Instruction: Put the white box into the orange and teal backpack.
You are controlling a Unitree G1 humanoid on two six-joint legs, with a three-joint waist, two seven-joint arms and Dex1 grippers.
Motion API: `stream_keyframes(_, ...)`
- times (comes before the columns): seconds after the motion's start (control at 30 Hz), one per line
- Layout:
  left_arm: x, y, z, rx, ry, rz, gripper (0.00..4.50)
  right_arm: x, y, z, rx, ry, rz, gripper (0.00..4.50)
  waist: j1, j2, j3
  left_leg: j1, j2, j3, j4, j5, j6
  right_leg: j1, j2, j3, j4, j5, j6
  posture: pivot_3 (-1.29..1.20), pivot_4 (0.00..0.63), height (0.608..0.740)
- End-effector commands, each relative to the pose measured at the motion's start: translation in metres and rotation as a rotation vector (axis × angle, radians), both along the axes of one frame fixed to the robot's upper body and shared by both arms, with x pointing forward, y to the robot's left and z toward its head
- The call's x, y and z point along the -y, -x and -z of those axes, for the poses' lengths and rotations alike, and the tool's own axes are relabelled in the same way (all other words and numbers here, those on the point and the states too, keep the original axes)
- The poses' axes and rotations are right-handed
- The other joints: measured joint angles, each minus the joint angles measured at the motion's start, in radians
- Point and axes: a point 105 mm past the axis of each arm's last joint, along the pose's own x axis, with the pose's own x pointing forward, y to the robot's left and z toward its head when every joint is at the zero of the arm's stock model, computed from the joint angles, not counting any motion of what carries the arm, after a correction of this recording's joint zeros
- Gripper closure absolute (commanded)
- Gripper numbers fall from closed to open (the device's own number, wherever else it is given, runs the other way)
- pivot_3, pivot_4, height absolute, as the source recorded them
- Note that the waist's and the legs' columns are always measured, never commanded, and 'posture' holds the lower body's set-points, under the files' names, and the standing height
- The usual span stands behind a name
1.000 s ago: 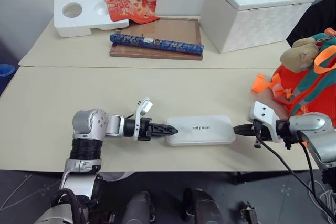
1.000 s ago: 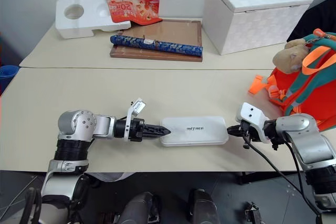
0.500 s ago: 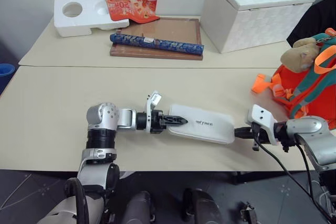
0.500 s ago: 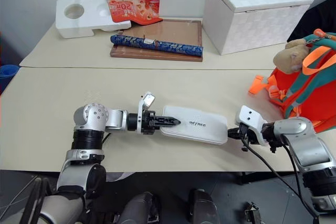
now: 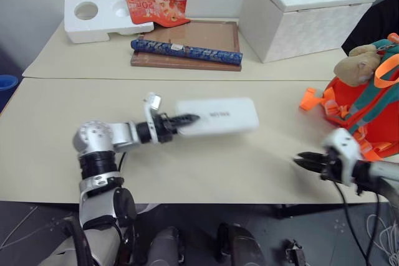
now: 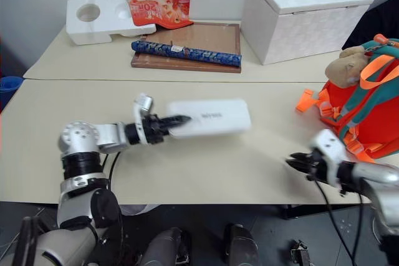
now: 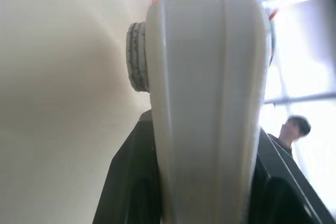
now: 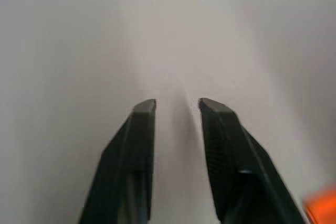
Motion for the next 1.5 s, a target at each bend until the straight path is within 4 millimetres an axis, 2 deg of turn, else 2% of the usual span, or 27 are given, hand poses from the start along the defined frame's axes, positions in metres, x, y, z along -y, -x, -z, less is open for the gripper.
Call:
stream_keyframes(0.03,-0.017,0.002,-0.043,0.16,0.069,-0.046,3.18,0.042,0.011,-0.054,0.155,-0.062,0.216,1.84,0.0,0.0,0.0,0.0,0.0,0.0,0.0,0.0,0.0,0.001,0.0,0.0,0.0,0.0,0.0,0.0,0.15,0.74)
stream_keyframes(0.13,-0.024,0.007,-0.061,0.228,0.076,-0.054,3.18,0.062,0.007,-0.085,0.266,-0.142,0.373,0.79,-0.002,-0.001,0.0,0.001,0.0,0.0,0.0,-0.002,-0.002,0.001,-0.001,0.0,0.0,0.0,0.0,0.0,0.15,0.74)
stream_keyframes(0.2,-0.021,0.012,-0.068,0.266,0.057,-0.024,3.18,0.064,-0.003,-0.098,0.314,-0.177,0.429,0.14,-0.008,-0.001,0.0,0.001,0.0,0.0,0.0,-0.004,-0.005,0.0,-0.001,0.001,0.0,0.0,0.0,0.0,0.15,0.74)
stream_keyframes(0.23,-0.02,0.014,-0.071,0.28,0.06,-0.012,3.18,0.062,-0.008,-0.1,0.322,-0.186,0.441,0.02,-0.01,0.0,0.0,0.001,0.0,0.0,-0.001,-0.004,-0.006,0.0,-0.001,0.001,0.0,0.0,0.0,0.0,0.15,0.74)
stream_keyframes(0.3,-0.018,0.018,-0.077,0.306,0.075,0.009,3.18,0.058,-0.015,-0.101,0.321,-0.201,0.458,0.02,-0.012,0.0,0.0,0.001,0.0,0.0,-0.002,-0.003,-0.006,0.0,0.0,0.001,0.001,0.0,-0.001,0.0,0.15,0.74)
stream_keyframes(0.4,-0.015,0.024,-0.087,0.361,0.068,0.039,3.18,0.052,-0.044,-0.107,0.352,-0.284,0.507,0.02,-0.021,-0.001,0.0,0.001,0.001,0.0,-0.002,-0.001,-0.003,-0.001,0.002,0.001,0.0,-0.001,-0.002,0.0,0.15,0.74)
stream_keyframes(0.6,-0.009,0.024,-0.087,0.388,0.014,0.042,3.18,0.04,-0.081,-0.111,0.395,-0.409,0.522,0.02,-0.027,-0.001,0.0,0.001,0.0,0.002,-0.003,0.001,-0.003,-0.001,0.003,0.001,0.001,-0.001,-0.001,0.0,0.15,0.74)
stream_keyframes(0.7,-0.01,0.023,-0.086,0.404,-0.005,0.013,3.18,0.031,-0.091,-0.105,0.403,-0.414,0.485,0.61,-0.027,-0.001,0.0,0.0,0.0,0.002,-0.003,0.001,-0.003,-0.001,0.004,0.001,0.002,-0.001,-0.001,0.0,0.15,0.74)
stream_keyframes(0.8,-0.013,0.019,-0.086,0.423,-0.03,-0.037,3.18,0.022,-0.094,-0.101,0.403,-0.395,0.412,1.64,-0.028,-0.001,0.0,0.0,-0.001,0.003,-0.003,0.001,-0.002,-0.001,0.005,0.002,0.003,-0.001,-0.001,0.0,0.15,0.74)
stream_keyframes(0.93,-0.02,0.019,-0.089,0.463,-0.044,-0.086,3.18,0.011,-0.096,-0.11,0.416,-0.408,0.312,3.05,-0.029,-0.001,0.0,0.001,-0.001,0.003,-0.003,0.001,-0.002,-0.001,0.005,0.002,0.002,0.0,-0.001,0.0,0.15,0.74)
stream_keyframes(1.0,-0.025,0.016,-0.091,0.479,-0.058,-0.119,3.18,-0.002,-0.096,-0.117,0.42,-0.417,0.225,3.7,-0.032,-0.001,0.0,0.001,0.0,0.003,-0.003,0.001,-0.002,-0.001,0.005,0.002,0.002,0.0,-0.001,0.0,0.15,0.74)
stream_keyframes(1.07,-0.031,0.012,-0.096,0.514,-0.079,-0.153,3.18,-0.024,-0.091,-0.125,0.402,-0.422,0.079,4.33,-0.035,-0.001,0.0,0.001,0.0,0.003,-0.003,0.001,-0.002,-0.001,0.004,0.002,0.002,0.0,-0.001,0.0,0.15,0.74)
stream_keyframes(1.1,-0.034,0.011,-0.099,0.531,-0.089,-0.164,3.18,-0.035,-0.088,-0.127,0.381,-0.424,0.009,4.46,-0.038,0.0,0.0,0.001,0.001,0.003,-0.003,0.001,-0.002,-0.002,0.004,0.002,0.002,0.0,-0.001,0.0,0.15,0.74)
stream_keyframes(1.23,-0.046,0.001,-0.115,0.636,-0.114,-0.225,3.18,-0.079,-0.068,-0.134,0.293,-0.374,-0.244,4.46,-0.047,0.0,0.0,0.001,0.001,0.003,-0.006,0.001,-0.003,-0.002,0.004,0.002,0.002,-0.001,-0.001,0.0,0.15,0.74)
stream_keyframes(1.33,-0.05,-0.01,-0.127,0.689,-0.103,-0.248,3.18,-0.108,-0.044,-0.144,0.234,-0.387,-0.43,4.46,-0.047,0.0,0.001,0.0,0.001,0.003,-0.006,0.001,-0.003,-0.002,0.004,0.0,0.001,-0.001,-0.001,0.0,0.15,0.74)
stream_keyframes(1.43,-0.04,-0.013,-0.137,0.759,-0.115,-0.195,3.18,-0.128,-0.008,-0.146,0.139,-0.376,-0.633,4.46,-0.046,0.0,0.001,-0.001,0.001,0.003,-0.007,0.001,-0.002,-0.004,0.004,0.0,0.001,-0.001,-0.001,0.0,0.15,0.74)
stream_keyframes(1.5,-0.033,-0.015,-0.139,0.798,-0.134,-0.156,3.18,-0.134,0.008,-0.144,0.083,-0.369,-0.711,4.46,-0.044,0.0,0.001,-0.002,0.001,0.003,-0.009,0.001,-0.002,-0.004,0.004,-0.001,-0.001,-0.001,-0.001,0.0,0.15,0.74)
